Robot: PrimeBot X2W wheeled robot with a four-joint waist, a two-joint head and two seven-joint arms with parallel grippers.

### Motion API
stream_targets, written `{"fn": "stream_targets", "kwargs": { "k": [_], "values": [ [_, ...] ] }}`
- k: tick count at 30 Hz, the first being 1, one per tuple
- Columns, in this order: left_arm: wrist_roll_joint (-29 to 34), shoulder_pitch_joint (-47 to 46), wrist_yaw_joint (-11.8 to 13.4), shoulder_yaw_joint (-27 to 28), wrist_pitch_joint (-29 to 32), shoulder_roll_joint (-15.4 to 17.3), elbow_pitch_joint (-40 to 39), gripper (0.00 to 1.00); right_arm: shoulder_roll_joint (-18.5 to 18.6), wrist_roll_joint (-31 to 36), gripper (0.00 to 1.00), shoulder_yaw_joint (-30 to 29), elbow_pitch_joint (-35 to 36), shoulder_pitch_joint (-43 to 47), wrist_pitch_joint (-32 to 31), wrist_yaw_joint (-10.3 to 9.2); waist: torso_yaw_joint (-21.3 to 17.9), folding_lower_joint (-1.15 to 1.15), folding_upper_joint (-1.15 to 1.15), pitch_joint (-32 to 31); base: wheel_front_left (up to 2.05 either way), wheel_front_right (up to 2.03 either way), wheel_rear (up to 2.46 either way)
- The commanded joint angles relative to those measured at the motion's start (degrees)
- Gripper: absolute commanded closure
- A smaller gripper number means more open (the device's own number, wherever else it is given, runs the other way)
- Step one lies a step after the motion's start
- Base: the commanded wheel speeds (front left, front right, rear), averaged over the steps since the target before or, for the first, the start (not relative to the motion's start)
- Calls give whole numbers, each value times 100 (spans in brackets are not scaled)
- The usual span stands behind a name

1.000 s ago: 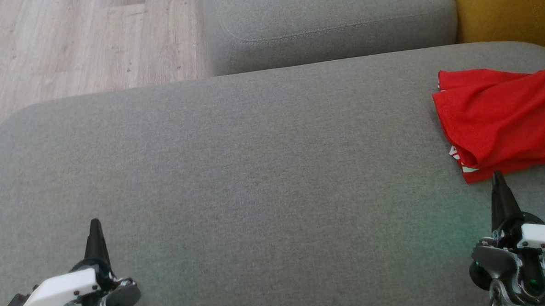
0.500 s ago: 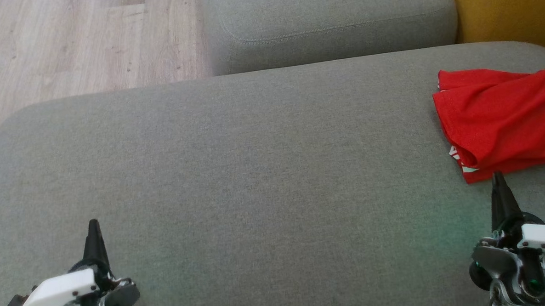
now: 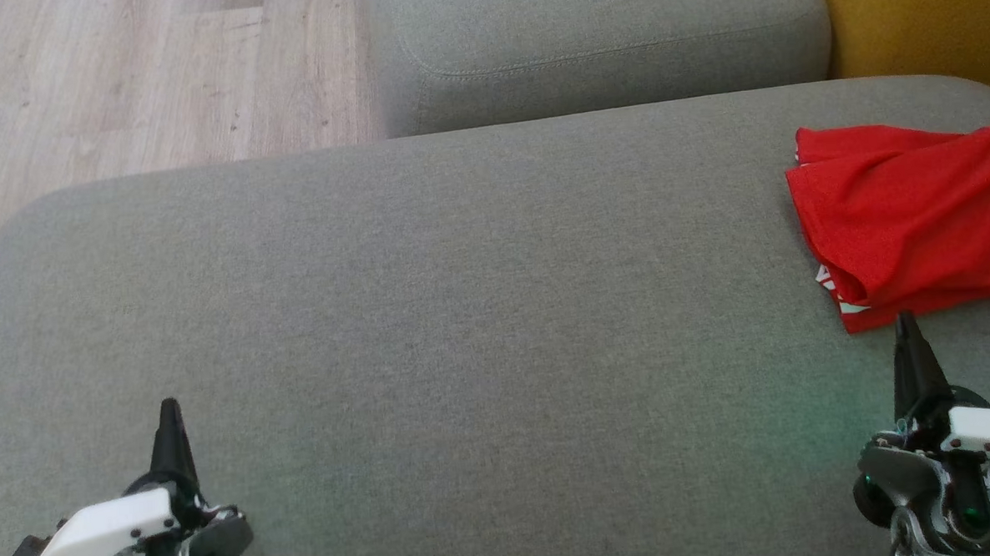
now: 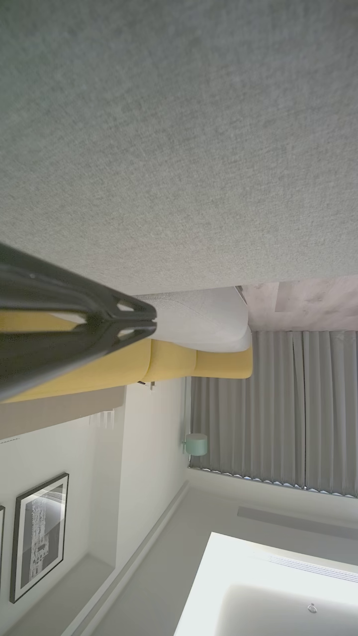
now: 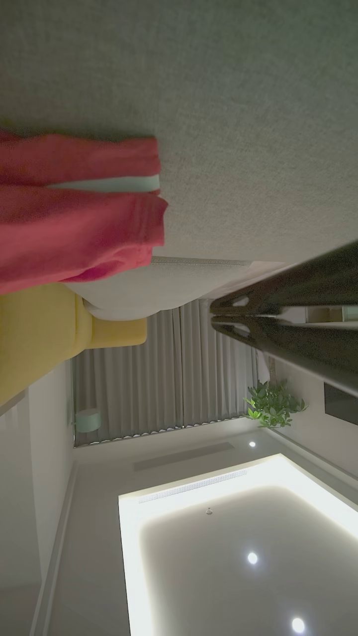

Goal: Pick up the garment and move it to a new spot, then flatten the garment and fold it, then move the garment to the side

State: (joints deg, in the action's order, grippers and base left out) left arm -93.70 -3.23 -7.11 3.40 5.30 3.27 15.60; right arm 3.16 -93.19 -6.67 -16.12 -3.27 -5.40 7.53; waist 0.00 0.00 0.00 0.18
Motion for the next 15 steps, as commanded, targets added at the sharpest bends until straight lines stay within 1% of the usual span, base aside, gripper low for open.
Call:
{"fn": "stream_targets", "kwargs": {
  "k": [1, 15],
  "values": [
    [58, -286, -37, 198, 27, 45, -160, 100, 33, 35, 100, 97, 214, -284, -43, -4, 0, 0, 0, 0, 0, 0, 0],
    [75, -288, -37, 218, 43, 30, -159, 100, 22, 48, 100, 81, 213, -285, -56, -4, 0, 0, 0, 0, 0, 0, 0]
  ]
}}
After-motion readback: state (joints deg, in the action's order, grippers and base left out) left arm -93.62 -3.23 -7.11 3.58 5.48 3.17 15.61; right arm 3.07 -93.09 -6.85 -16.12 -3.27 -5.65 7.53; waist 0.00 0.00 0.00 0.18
